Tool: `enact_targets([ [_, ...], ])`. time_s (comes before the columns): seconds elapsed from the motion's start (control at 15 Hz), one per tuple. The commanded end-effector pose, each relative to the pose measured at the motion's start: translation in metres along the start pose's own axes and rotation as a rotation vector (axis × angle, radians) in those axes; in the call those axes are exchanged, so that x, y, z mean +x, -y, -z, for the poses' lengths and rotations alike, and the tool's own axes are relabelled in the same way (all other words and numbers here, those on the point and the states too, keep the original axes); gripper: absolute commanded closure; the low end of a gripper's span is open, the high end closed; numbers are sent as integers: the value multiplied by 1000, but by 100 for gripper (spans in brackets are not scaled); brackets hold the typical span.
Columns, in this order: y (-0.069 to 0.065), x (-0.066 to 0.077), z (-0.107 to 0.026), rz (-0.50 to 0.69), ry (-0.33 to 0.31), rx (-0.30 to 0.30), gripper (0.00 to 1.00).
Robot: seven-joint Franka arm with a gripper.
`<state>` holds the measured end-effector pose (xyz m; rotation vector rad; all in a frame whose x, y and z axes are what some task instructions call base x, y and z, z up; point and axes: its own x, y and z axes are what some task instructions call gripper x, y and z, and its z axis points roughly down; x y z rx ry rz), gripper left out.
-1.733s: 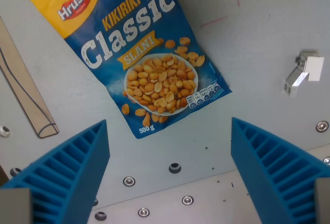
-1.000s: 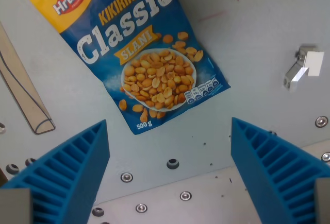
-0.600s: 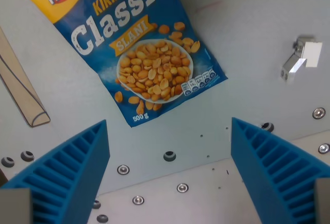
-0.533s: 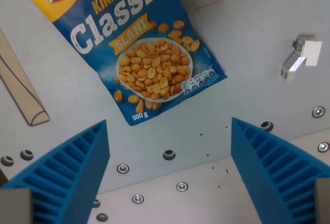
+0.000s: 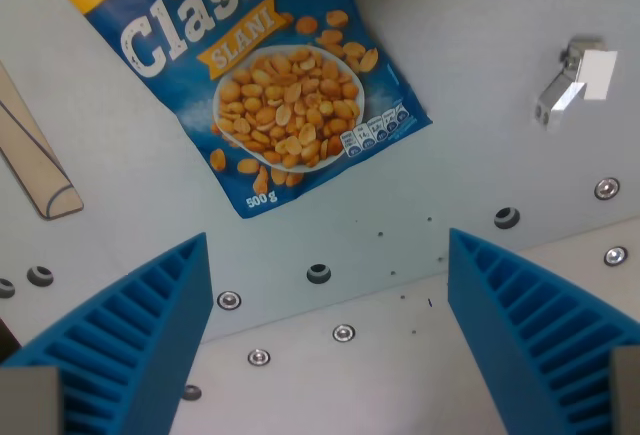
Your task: Rotate around base positive y
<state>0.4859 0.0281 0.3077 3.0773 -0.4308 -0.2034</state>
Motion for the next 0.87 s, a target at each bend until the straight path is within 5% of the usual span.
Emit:
enact_targets([
  [0.07, 2, 7, 8, 2, 231, -61, 0],
  [0.87, 2, 7, 8, 5, 385, -105, 0],
])
